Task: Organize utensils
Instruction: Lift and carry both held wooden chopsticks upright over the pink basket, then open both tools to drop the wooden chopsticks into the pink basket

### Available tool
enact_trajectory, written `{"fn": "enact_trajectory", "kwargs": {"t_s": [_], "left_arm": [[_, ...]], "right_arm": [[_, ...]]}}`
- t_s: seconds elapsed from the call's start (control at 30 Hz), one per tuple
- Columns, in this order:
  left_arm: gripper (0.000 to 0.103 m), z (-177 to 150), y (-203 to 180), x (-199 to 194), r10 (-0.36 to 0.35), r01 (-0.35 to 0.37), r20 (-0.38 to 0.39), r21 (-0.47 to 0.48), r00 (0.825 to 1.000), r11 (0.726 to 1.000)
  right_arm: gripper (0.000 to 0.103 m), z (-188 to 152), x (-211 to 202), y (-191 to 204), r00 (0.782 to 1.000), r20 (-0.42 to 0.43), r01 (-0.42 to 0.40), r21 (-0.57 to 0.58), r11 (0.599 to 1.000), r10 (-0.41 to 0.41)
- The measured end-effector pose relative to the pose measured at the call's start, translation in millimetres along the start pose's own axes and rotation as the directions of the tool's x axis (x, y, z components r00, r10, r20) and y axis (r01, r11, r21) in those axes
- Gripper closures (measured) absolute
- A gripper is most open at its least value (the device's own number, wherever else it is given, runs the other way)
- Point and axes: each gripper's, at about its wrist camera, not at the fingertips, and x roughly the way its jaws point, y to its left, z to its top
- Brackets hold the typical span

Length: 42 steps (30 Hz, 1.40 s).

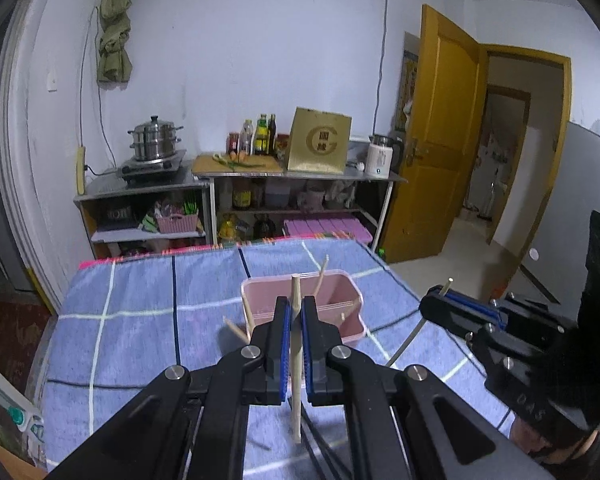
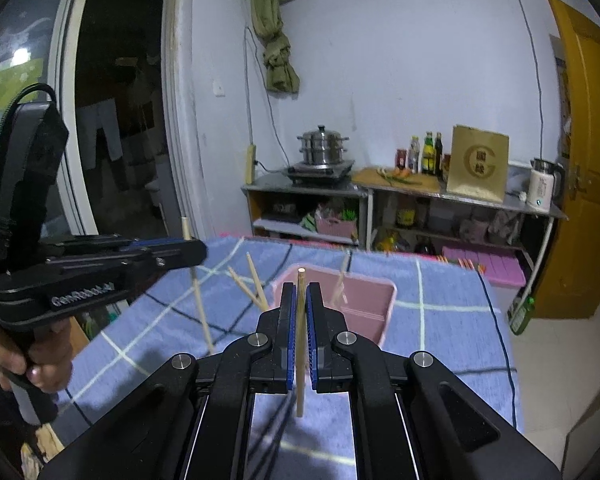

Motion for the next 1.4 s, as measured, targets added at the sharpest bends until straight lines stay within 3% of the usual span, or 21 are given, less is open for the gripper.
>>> {"fn": "enact_trajectory", "kwargs": {"t_s": [0.3,0.7,1.1,1.4], "left_arm": [[0.098,38,10,9,0.019,-0.018,0.067,-0.015,0.998,1.0],[0.098,59,24,44,0.012,-0.008,0.135,-0.027,0.991,1.0],[0.098,39,39,96,0.038,-0.035,0.091,-0.04,0.995,0.999],[0.097,27,49,113,0.029,-0.027,0.043,-0.062,0.999,0.998]], "right_arm": [[0.098,35,12,7,0.996,0.085,-0.014,-0.001,1.0,0.014],[0.098,45,48,-7,0.993,0.114,0.0,0.023,1.0,-0.003],[0.098,25,81,-25,0.998,0.061,-0.011,0.062,0.998,0.008],[0.098,9,98,-39,1.0,-0.001,-0.03,0.094,0.995,0.031]]}}
